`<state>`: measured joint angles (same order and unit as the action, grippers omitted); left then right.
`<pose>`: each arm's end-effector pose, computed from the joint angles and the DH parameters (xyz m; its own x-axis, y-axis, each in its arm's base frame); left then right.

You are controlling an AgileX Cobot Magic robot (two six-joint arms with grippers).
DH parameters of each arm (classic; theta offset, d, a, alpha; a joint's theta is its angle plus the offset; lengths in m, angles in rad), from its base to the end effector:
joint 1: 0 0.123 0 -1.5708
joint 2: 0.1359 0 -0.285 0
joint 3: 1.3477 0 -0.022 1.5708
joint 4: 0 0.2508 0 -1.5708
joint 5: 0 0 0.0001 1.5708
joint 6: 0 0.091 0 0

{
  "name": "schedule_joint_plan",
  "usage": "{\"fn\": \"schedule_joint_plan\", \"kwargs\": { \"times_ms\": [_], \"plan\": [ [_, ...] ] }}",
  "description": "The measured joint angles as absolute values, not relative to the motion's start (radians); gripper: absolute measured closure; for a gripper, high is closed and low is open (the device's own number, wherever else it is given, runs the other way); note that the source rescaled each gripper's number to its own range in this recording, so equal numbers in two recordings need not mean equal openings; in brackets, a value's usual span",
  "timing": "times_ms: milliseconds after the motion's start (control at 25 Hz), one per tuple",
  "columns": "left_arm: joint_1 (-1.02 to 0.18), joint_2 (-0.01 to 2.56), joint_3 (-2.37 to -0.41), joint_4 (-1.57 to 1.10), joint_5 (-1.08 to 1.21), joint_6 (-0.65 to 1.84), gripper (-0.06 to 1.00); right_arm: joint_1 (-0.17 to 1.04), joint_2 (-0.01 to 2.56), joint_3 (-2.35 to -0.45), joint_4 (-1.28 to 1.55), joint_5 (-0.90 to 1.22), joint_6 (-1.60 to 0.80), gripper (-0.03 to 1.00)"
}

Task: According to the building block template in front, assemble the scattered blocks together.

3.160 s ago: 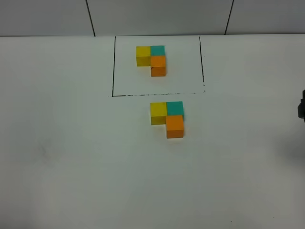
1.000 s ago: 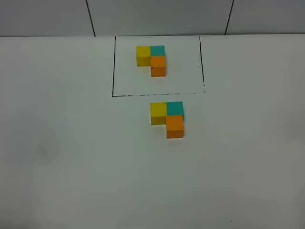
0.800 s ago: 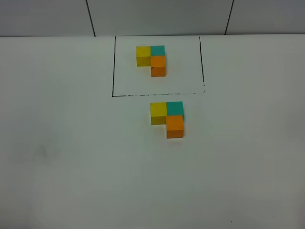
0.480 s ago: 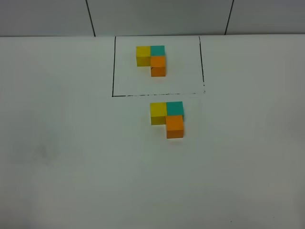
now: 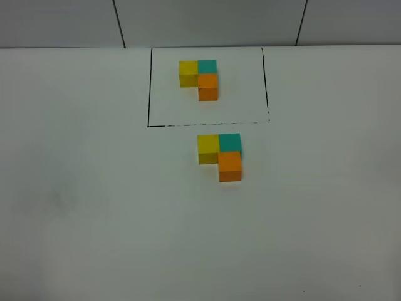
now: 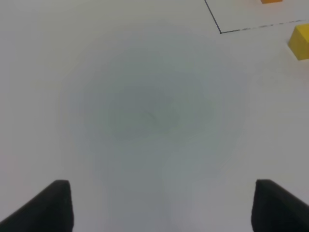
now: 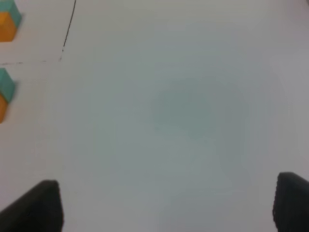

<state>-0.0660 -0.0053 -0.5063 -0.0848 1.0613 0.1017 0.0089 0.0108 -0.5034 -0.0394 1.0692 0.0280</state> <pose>-0.0070 -0.0063 0.2792 -0.4351 0.0889 -0.8960 0.1583 0.9872 0.0211 -0.0039 -0.0032 0.2777 -0.4696 0.0049 -0.8829 0.0258 0.9996 -0.0082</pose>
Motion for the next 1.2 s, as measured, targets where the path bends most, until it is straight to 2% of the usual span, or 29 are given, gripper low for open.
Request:
{"fn": "schedule_joint_plan", "kwargs": {
  "times_ms": [1200],
  "plan": [
    [-0.066,-0.005,-0.506,-0.085,1.061,0.103,0.19,0.009,0.011,-0.503,-0.017,1.069,0.000,0.24]
  ]
}}
